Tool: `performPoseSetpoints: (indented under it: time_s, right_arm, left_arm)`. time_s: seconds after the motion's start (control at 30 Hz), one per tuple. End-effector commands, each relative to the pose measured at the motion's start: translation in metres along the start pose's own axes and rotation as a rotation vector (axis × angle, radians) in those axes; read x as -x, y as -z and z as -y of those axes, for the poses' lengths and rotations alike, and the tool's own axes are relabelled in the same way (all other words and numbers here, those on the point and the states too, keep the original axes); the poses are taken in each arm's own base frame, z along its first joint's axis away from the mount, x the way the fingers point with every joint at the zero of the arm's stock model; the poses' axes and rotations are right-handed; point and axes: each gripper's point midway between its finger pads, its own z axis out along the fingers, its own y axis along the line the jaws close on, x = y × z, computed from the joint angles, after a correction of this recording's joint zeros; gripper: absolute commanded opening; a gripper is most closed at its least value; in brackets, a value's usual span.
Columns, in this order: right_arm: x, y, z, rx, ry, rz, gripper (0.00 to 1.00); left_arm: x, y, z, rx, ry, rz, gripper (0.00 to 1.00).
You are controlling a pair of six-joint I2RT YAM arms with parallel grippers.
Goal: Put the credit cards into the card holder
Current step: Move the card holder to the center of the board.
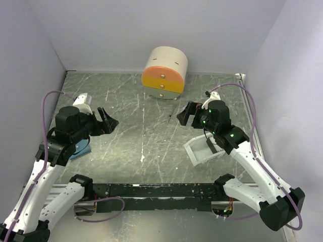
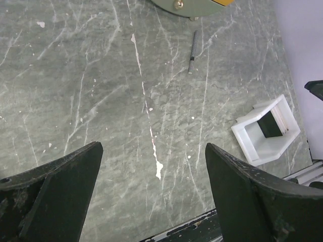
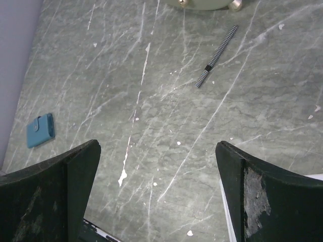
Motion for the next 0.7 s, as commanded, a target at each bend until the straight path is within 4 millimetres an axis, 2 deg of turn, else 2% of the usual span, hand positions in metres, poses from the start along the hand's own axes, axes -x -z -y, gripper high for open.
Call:
performPoseSetpoints:
  time_s: [0.0,0.17,0.37,0.67]
  right_arm:
    - [0.006,-0.002,0.000,-0.002,-0.009,0.020,1.00]
    - [0.005,-0.001,0.001,-0.002,-0.014,0.016,1.00]
    - [0.004,-0.002,-0.002,0.014,-0.016,0.007,1.00]
    - [0.007,-0.002,-0.017,0.095,-0.015,0.014,1.00]
  left_arm:
    - [0.004,0.001,-0.002,0.010,0.001,0.015,0.94]
    - [0.012,0.001,-0.018,0.116,0.045,0.046,0.94]
    - [0.014,0.002,-0.057,0.347,0.097,0.068,0.94]
    - [-0.009,-0.031,-0.117,0.684,0.250,-0.035,0.94]
